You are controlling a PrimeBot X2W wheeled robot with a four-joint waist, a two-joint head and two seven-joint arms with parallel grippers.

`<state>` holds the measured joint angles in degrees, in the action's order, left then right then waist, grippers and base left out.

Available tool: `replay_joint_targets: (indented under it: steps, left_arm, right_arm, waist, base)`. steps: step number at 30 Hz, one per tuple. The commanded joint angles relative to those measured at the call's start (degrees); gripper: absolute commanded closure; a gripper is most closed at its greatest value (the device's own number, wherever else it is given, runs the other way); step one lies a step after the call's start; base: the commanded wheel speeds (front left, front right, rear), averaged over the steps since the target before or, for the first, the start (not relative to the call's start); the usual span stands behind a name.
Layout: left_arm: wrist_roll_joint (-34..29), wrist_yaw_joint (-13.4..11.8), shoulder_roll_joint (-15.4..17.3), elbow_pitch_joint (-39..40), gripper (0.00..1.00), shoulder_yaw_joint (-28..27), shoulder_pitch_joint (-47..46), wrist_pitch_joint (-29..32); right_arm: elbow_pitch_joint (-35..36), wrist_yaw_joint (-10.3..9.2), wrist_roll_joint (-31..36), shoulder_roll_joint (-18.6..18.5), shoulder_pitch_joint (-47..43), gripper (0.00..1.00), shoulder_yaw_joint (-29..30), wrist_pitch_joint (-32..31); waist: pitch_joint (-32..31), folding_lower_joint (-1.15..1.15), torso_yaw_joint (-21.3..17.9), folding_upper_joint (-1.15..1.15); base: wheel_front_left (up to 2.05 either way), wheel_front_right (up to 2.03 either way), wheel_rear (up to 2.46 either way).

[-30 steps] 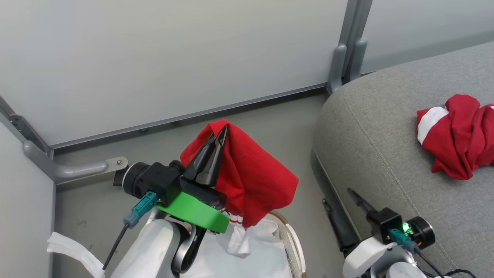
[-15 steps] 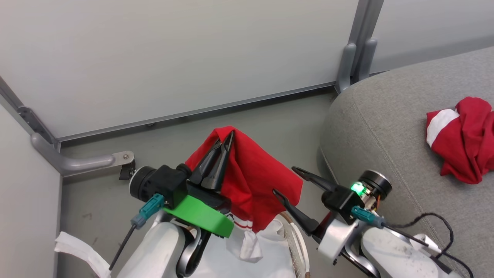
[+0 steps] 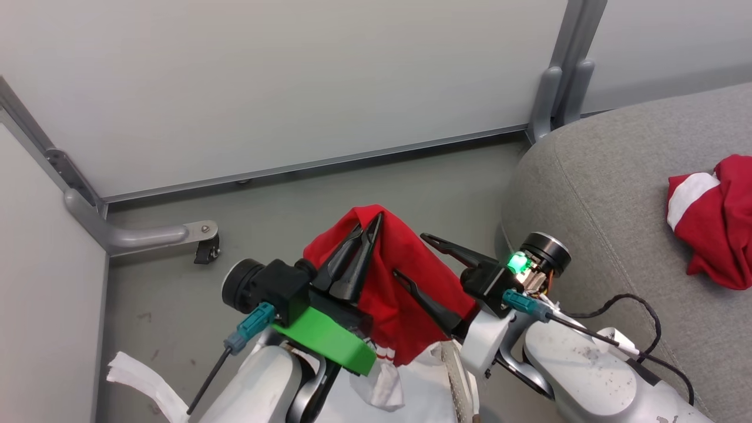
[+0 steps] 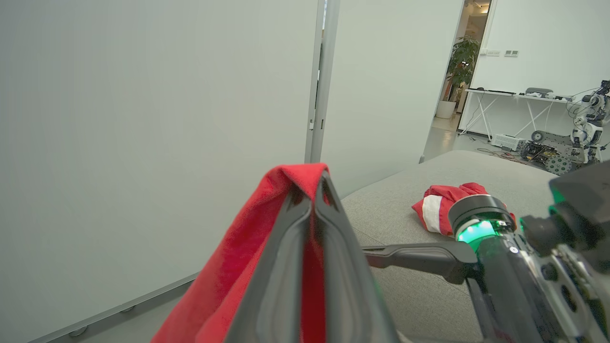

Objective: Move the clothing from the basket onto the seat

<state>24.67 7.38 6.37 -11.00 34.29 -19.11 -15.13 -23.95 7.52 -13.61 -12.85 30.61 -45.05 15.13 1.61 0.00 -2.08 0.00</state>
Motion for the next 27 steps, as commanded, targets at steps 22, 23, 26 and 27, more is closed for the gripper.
replay_joint_targets:
  steps: [22, 23, 26, 27]
  left_arm:
    - [1.9, 0.2, -0.8, 0.5, 1.00, 6.0, -3.7, 0.0]
    - [2.0, 0.2, -0.8, 0.5, 1.00, 6.1, -3.9, 0.0]
    - [2.0, 0.2, -1.0, 0.6, 1.00, 6.5, -4.2, 0.0]
    - [2.0, 0.2, -1.0, 0.6, 1.00, 6.7, -4.3, 0.0]
  right_arm:
    - [-12.7, -0.06, 1.1, 5.8, -0.5, 0.00, -1.7, 0.0]
    - [-13.0, -0.06, 1.1, 5.9, -0.7, 0.00, -1.5, 0.0]
    - [-14.0, -0.06, 1.3, 6.3, -1.1, 0.00, -1.1, 0.0]
    - [-14.3, -0.06, 1.4, 6.4, -1.1, 0.00, -1.0, 0.0]
  waist:
    - [1.5, 0.00, 4.8, 0.00]
    - [1.6, 0.00, 5.0, 0.00]
    - [1.9, 0.00, 5.4, 0.00]
    - [1.9, 0.00, 5.5, 0.00]
  base:
    - [0.00, 0.00, 0.00]
    - [0.00, 0.00, 0.00]
    - [0.00, 0.00, 0.00]
    - [0.00, 0.00, 0.00]
